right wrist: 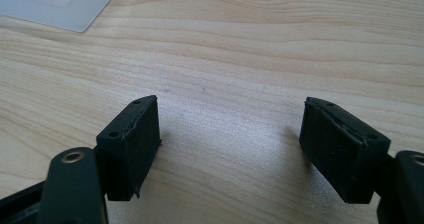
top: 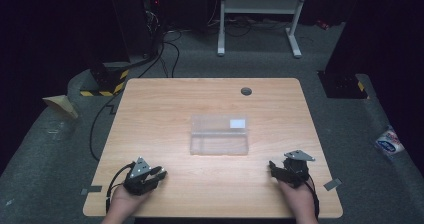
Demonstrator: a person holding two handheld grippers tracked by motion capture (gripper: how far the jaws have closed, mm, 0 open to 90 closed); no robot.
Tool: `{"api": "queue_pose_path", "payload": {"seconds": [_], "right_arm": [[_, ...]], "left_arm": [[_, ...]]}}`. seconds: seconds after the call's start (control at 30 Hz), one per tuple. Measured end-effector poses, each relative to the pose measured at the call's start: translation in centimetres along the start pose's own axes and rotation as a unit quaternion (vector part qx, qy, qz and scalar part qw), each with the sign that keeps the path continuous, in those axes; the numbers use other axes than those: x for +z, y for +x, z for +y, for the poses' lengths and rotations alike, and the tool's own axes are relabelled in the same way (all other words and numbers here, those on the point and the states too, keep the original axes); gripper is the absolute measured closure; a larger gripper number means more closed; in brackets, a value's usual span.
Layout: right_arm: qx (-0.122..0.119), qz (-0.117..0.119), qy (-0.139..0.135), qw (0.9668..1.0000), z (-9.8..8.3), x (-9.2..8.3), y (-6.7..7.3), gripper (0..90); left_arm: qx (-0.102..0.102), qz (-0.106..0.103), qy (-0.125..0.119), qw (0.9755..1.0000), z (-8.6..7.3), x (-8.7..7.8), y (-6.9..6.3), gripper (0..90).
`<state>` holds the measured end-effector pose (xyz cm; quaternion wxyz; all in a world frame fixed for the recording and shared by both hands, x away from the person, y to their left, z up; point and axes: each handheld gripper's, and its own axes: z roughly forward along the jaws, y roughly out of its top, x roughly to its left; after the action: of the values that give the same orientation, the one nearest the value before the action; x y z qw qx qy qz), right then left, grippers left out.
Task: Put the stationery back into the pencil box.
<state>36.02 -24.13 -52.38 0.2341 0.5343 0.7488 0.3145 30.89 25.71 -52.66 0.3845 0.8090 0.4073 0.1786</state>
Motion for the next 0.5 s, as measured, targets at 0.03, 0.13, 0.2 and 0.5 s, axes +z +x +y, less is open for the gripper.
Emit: {"api": "queue_pose_path", "payload": {"seconds": [0.03,0.13,0.2,0.5], "right_arm": [[-0.001,0.001,0.0,1.0,0.0,0.0,0.0,23.8],[0.0,0.002,0.001,1.0,0.0,0.0,0.0,23.8],[-0.001,0.002,0.001,1.0,0.0,0.0,0.0,23.9],[-0.007,0.007,-0.001,0.9999,0.0,0.0,0.1,24.7]], "left_arm": [[-0.001,0.003,0.001,1.0,0.0,0.0,0.0,67.6],[-0.017,0.015,-0.011,0.9997,0.1,-0.2,0.2,67.6],[-0.034,0.021,-0.022,0.999,0.3,-0.4,0.4,67.7],[-0.038,0.053,-0.02,0.9976,1.2,-1.0,0.2,67.7]]}}
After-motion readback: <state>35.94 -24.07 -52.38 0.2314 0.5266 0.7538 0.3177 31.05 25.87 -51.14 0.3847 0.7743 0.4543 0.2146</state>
